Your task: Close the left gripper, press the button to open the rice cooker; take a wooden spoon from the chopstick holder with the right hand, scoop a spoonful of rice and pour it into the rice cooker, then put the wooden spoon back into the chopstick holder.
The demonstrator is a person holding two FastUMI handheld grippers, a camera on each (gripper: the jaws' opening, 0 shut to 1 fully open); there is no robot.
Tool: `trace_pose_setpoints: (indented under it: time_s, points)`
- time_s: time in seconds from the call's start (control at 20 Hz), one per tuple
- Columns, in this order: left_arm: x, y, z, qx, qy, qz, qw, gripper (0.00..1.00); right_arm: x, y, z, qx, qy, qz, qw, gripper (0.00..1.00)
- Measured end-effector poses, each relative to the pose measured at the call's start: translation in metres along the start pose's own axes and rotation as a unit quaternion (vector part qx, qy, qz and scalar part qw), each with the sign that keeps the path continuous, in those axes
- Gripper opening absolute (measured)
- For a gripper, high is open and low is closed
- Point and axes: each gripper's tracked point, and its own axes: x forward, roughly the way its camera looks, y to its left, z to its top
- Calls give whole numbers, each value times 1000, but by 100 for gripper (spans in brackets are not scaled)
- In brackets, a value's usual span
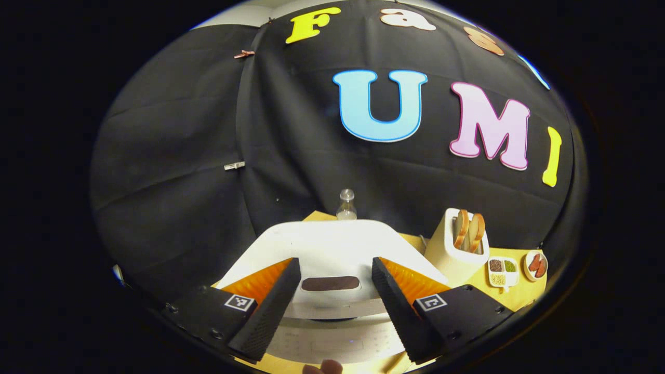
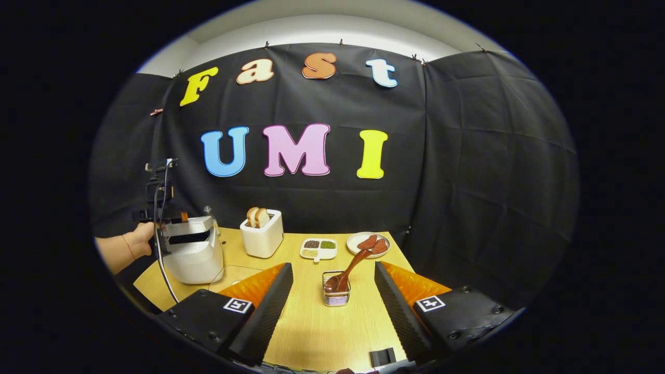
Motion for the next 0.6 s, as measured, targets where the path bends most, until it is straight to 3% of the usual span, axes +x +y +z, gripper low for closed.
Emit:
trace_pose_setpoints:
  time_s: [0.6]
  points:
    - [5, 3, -43, -3, 22, 9, 1000, 98, -2, -21, -2, -6, 5, 2, 1000, 98]
